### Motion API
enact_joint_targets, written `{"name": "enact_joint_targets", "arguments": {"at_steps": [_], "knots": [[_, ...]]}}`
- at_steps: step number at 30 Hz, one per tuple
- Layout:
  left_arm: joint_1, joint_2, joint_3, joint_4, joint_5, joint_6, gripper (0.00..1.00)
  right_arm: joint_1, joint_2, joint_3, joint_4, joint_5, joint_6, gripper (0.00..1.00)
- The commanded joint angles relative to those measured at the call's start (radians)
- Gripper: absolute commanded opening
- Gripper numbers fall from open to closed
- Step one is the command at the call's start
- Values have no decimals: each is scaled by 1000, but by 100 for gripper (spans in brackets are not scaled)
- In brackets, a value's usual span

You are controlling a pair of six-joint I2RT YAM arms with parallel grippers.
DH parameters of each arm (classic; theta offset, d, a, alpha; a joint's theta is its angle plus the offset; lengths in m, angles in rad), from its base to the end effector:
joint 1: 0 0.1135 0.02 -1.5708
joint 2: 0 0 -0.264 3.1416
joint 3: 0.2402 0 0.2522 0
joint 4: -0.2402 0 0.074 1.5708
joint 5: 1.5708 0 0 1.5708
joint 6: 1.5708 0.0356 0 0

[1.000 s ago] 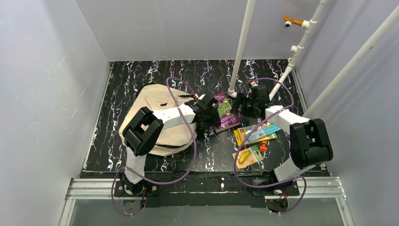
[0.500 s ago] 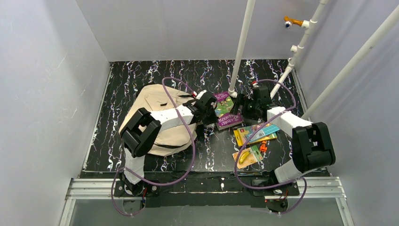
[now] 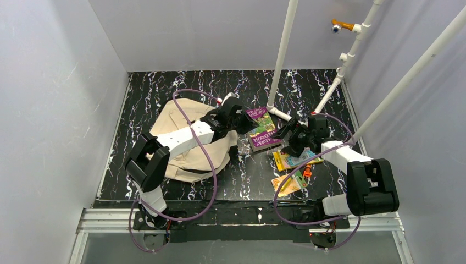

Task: Pack the student bag
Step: Pick up the book from the center of the board.

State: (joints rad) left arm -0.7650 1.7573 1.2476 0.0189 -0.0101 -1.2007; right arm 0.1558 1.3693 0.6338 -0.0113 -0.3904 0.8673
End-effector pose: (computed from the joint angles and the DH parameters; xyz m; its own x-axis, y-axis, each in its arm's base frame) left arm 0.2951 -0.2828 0.2541 -0.7626 -0.5602 -0.3234 -0.0688 0.5675 -0.8205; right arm 0.2622 0.0549 0.1797 -0.7539 0.5954 -0.2776 0.2405 0.6433 0.7269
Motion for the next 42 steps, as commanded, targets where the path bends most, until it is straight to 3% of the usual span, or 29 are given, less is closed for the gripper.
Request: {"name": "enact_joint_targets", "arguments": {"at_steps": [1, 3, 5, 7, 8, 12, 16, 18, 22, 26, 30, 33, 35, 38, 42], "knots": [[1, -37, 21, -4, 75, 51, 0, 0, -28, -23, 78, -45, 108, 98], [-23, -14, 84, -108, 80, 193, 5, -1, -20, 36, 47, -19, -10, 98], [-65, -5, 90, -144, 30, 326, 35, -1, 1, 101, -54, 50, -136, 98], [-105, 11, 86, -169, -42, 466, 64, -1, 28, 122, -47, 52, -195, 98], [-129, 17, 90, -175, -78, 550, 74, -1, 37, 137, -64, 63, -225, 98], [-230, 87, 87, -125, -266, 1037, 82, -2, 29, 156, -116, 104, -273, 98], [-274, 163, 88, -58, -320, 1446, 86, -10, -14, 135, -138, 155, -274, 98], [-272, 167, 44, 18, -293, 1557, 86, -28, -34, 123, -144, 170, -270, 98], [-237, 186, 52, 19, -200, 1628, 83, -51, -23, 116, -136, 136, -277, 98], [-228, 264, 117, -45, -244, 1697, 77, -53, -12, 109, -111, 99, -262, 98], [-220, 303, 159, -127, -150, 1699, 56, -53, -5, 102, -108, 77, -258, 98], [-217, 330, 194, -187, -122, 1680, 32, -53, -8, 101, -114, 73, -259, 98], [-216, 346, 221, -220, -138, 1654, 8, -53, -13, 104, -124, 86, -269, 98], [-218, 308, 214, -200, -182, 1606, 0, -53, -9, 123, -150, 88, -290, 98], [-216, 221, 197, -143, -316, 1536, 0, -53, -6, 131, -139, 36, -264, 100]]}}
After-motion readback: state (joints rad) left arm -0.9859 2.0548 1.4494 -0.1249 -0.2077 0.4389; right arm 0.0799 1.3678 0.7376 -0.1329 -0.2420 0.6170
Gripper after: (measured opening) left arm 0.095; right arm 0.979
